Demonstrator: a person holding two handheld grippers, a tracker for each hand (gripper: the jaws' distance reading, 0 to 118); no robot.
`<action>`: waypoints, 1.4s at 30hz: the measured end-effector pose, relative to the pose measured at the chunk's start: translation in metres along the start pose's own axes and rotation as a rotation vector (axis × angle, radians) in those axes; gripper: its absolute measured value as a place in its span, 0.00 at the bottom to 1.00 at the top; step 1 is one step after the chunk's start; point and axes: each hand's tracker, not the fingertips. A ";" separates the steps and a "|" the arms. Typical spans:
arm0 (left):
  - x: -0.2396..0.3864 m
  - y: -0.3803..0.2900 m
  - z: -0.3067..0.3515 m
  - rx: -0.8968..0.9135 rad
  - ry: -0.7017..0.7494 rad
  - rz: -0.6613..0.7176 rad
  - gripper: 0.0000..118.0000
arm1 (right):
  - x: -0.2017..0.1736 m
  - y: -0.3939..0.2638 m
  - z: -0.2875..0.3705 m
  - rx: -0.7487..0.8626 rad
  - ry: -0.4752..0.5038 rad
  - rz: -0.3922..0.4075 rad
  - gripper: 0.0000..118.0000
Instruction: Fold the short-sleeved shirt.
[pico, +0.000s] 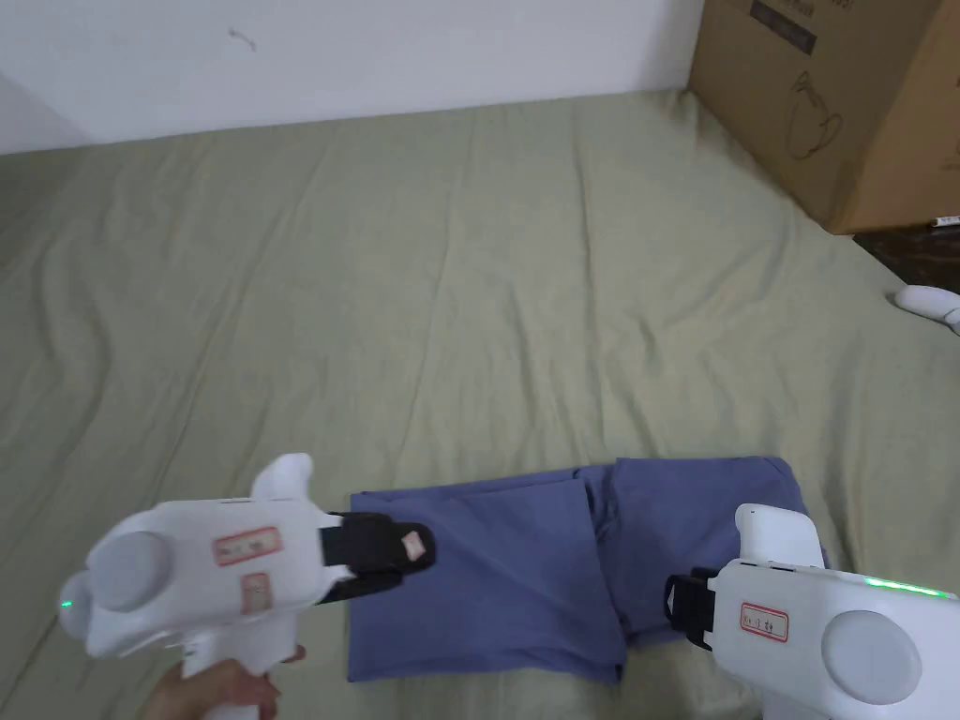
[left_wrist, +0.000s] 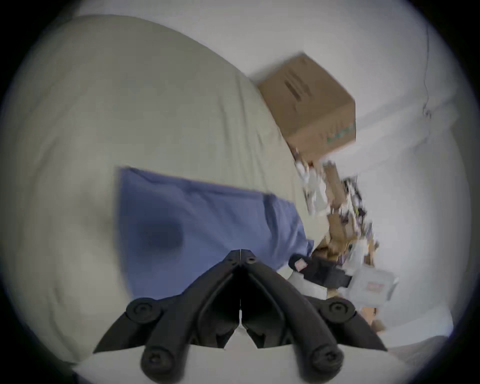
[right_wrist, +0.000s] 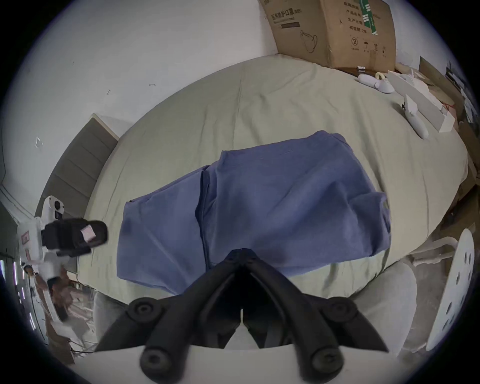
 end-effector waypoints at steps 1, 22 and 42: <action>-0.011 0.001 0.009 0.012 0.003 0.040 0.00 | -0.002 0.000 -0.002 -0.005 0.007 0.001 0.00; -0.097 0.007 -0.055 -0.157 -0.025 0.260 0.07 | -0.048 0.005 -0.022 -0.083 0.017 0.130 0.00; -0.109 0.036 0.094 -0.116 0.177 0.084 0.06 | -0.076 0.009 -0.022 -0.102 0.025 0.236 0.00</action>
